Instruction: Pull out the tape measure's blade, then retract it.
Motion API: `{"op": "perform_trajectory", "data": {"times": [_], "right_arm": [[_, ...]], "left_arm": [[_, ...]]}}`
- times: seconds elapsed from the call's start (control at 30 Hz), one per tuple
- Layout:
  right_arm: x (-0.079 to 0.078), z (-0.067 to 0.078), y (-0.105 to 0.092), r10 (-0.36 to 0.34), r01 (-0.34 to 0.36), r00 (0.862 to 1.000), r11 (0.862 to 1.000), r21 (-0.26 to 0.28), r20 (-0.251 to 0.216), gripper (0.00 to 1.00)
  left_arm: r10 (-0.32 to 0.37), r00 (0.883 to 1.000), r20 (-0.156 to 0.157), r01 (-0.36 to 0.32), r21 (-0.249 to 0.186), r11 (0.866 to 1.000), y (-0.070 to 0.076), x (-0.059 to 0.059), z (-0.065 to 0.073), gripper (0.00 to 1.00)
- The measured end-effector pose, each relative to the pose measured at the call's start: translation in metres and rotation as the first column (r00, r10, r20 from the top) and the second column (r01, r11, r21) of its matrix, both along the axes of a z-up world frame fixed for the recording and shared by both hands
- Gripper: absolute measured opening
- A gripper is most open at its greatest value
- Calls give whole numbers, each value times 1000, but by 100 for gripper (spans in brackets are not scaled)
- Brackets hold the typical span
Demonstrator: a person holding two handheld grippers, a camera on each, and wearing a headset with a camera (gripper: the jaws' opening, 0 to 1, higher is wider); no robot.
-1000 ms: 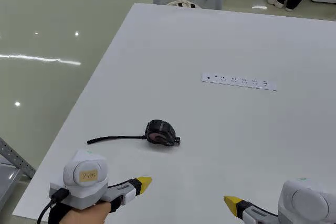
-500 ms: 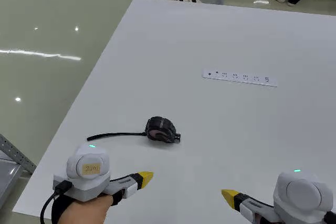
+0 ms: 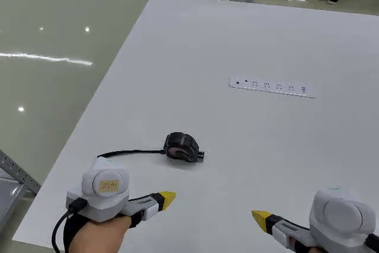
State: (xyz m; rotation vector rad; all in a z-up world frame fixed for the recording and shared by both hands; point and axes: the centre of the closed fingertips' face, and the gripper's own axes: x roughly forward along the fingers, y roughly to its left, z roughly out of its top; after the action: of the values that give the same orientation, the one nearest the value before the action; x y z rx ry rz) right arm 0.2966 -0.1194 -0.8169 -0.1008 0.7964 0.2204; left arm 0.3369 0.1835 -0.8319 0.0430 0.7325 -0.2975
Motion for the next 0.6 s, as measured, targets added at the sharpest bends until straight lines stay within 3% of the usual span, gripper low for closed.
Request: {"op": "perform_trajectory", "data": {"times": [0.6], "right_arm": [[18, -11, 12, 40, -40, 999, 999, -5, -15, 94]], "left_arm": [[-14, 1000, -8, 14, -7, 1000, -9, 15, -6, 99]]}}
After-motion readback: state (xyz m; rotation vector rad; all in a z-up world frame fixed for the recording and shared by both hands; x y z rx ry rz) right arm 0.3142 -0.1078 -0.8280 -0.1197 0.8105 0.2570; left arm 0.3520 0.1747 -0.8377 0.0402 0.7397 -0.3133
